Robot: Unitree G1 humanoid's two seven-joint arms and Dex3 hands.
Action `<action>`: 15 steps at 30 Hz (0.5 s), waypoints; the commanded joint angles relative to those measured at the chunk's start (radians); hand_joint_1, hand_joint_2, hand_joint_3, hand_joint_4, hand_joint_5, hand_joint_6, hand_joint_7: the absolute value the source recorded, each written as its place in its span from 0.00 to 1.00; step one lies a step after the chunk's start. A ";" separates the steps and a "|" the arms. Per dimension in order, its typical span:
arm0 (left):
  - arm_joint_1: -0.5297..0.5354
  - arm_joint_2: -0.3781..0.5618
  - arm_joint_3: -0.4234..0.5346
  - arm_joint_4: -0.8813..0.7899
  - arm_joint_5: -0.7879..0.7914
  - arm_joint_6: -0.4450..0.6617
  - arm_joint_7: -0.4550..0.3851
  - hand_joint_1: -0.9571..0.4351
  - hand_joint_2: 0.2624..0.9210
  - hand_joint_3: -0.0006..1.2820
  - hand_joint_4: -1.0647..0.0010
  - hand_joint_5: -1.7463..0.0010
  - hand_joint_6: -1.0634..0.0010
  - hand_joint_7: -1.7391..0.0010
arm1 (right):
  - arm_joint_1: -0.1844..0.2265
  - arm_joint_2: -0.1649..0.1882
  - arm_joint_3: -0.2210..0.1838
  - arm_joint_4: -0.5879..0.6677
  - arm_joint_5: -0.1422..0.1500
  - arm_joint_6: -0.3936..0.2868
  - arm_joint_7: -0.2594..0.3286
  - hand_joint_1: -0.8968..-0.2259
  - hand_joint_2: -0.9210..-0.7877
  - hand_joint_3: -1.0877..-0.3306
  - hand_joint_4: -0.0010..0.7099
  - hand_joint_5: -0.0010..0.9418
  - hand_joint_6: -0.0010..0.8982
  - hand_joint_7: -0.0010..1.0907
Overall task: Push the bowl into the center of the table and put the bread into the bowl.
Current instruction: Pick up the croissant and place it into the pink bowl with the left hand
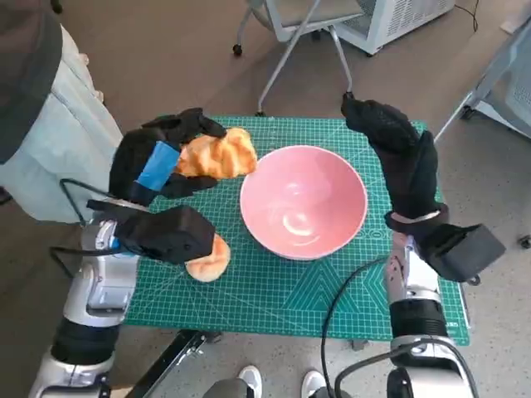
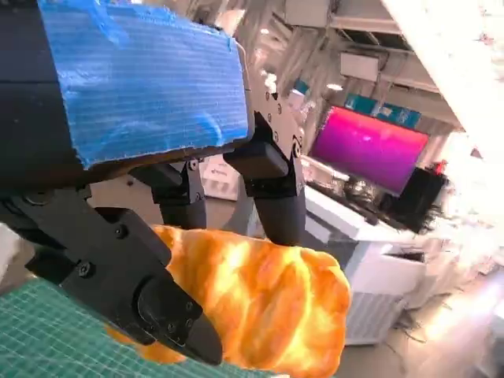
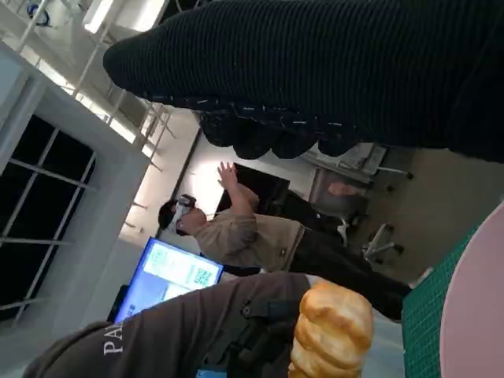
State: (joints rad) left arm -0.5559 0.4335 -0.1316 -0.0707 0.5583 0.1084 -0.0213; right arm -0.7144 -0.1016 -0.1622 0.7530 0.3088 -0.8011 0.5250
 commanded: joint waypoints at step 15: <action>-0.202 -0.117 -0.165 0.138 0.087 -0.057 -0.026 0.69 0.94 0.02 0.17 0.43 0.34 0.41 | 0.053 -0.017 -0.006 -0.030 0.004 0.021 0.011 0.35 0.00 0.43 0.21 0.00 0.01 0.49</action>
State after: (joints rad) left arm -0.7244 0.3244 -0.2790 0.0243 0.6305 0.0701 -0.0406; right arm -0.6948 -0.1130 -0.1641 0.7288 0.3112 -0.7968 0.5289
